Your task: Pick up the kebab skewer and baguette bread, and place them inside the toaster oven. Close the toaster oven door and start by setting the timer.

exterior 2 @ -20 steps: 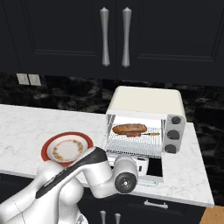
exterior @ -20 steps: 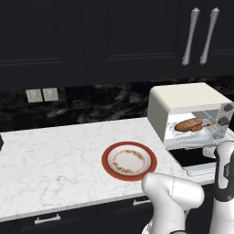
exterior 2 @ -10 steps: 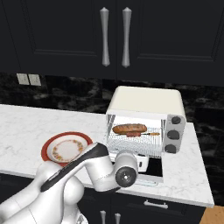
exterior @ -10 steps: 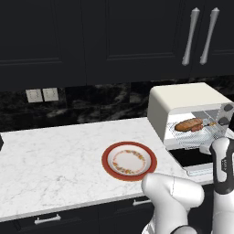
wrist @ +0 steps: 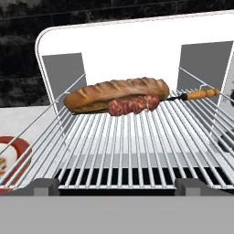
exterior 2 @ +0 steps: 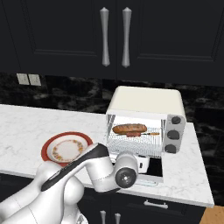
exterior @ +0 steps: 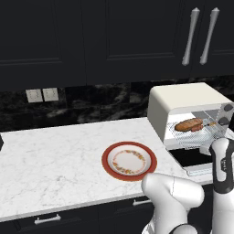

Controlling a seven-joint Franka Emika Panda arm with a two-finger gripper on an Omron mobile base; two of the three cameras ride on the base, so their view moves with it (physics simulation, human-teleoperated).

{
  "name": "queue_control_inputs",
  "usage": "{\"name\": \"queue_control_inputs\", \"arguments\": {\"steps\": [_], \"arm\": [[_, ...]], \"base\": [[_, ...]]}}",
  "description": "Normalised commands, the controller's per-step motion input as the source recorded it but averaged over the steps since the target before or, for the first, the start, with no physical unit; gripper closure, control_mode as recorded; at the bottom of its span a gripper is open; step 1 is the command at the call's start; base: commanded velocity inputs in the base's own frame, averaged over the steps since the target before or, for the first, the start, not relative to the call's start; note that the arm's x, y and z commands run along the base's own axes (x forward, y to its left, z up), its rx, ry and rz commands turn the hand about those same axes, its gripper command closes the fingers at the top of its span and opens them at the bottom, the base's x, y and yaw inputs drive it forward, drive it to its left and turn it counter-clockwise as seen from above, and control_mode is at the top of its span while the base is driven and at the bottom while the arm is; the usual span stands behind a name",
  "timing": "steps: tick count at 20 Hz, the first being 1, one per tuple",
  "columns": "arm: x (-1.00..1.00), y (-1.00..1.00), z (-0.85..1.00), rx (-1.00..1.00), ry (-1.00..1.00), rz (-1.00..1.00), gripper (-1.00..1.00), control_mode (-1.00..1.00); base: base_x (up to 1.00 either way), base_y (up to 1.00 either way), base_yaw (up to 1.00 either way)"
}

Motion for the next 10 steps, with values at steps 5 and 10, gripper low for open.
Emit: {"name": "queue_control_inputs", "arguments": {"steps": [5,10], "arm": [[0.11,0.0,-0.06,0.0,0.0,-0.02,-1.0,-1.0],[0.12,-0.02,-0.06,0.0,0.0,0.0,-1.0,-1.0]], "base": [[0.0,0.0,0.0],[0.0,0.0,0.0]]}}
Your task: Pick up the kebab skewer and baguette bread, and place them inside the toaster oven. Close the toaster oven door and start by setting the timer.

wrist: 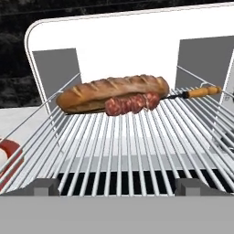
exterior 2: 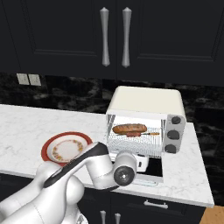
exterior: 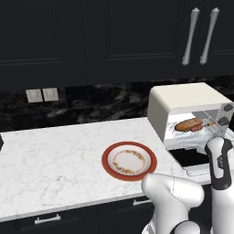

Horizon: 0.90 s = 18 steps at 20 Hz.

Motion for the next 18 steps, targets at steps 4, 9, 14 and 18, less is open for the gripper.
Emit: {"name": "queue_control_inputs", "arguments": {"steps": [4,9,14,18], "arm": [[0.02,-0.08,-0.18,0.0,0.0,0.0,-1.0,-1.0],[0.0,-0.08,-0.1,0.0,0.0,0.0,-1.0,-1.0],[0.01,-0.05,0.0,0.0,0.0,0.0,-1.0,-1.0],[0.01,-0.01,0.0,0.0,0.0,0.0,-1.0,-1.0]], "base": [[0.0,0.0,0.0],[0.0,0.0,0.0],[0.0,0.0,0.0],[0.0,0.0,0.0]]}}
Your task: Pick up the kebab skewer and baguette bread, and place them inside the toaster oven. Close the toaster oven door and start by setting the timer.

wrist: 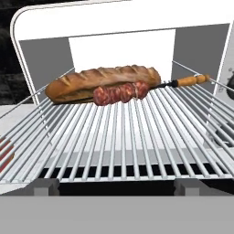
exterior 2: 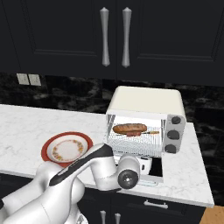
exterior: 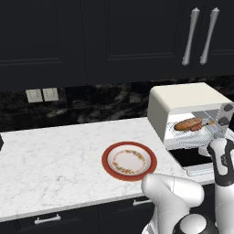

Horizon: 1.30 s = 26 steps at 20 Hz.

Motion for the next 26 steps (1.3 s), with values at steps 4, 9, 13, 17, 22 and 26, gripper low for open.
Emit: {"name": "queue_control_inputs", "arguments": {"steps": [4,9,13,17,22,26], "arm": [[0.08,0.0,0.0,0.0,0.0,0.0,-1.0,-1.0],[0.09,0.0,0.0,0.0,0.0,0.0,-1.0,-1.0],[0.03,-0.01,0.02,0.0,0.0,0.0,-1.0,-1.0],[0.0,0.0,0.1,0.0,0.0,0.0,-1.0,-1.0],[0.02,0.0,0.05,0.0,0.0,0.0,-1.0,-1.0],[0.09,0.0,0.0,0.0,0.0,0.0,-1.0,-1.0]], "base": [[0.0,0.0,0.0],[0.0,0.0,0.0],[0.0,0.0,0.0],[0.0,0.0,0.0],[0.0,0.0,0.0],[0.0,0.0,0.0]]}}
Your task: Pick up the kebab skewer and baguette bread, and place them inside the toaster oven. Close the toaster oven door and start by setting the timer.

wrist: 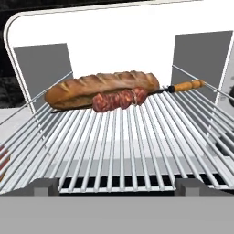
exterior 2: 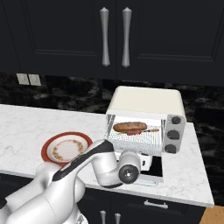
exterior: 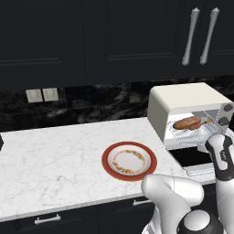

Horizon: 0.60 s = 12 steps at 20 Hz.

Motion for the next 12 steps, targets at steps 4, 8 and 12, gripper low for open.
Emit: {"name": "queue_control_inputs", "arguments": {"steps": [4,8,12], "arm": [[0.12,0.0,0.0,0.0,0.0,0.0,-1.0,-1.0],[0.16,0.0,0.0,0.0,0.0,0.0,-1.0,-1.0],[0.2,0.0,0.0,0.0,0.0,0.0,-1.0,-1.0]], "base": [[0.0,0.0,0.0],[0.0,0.0,0.0],[0.0,0.0,0.0]]}}
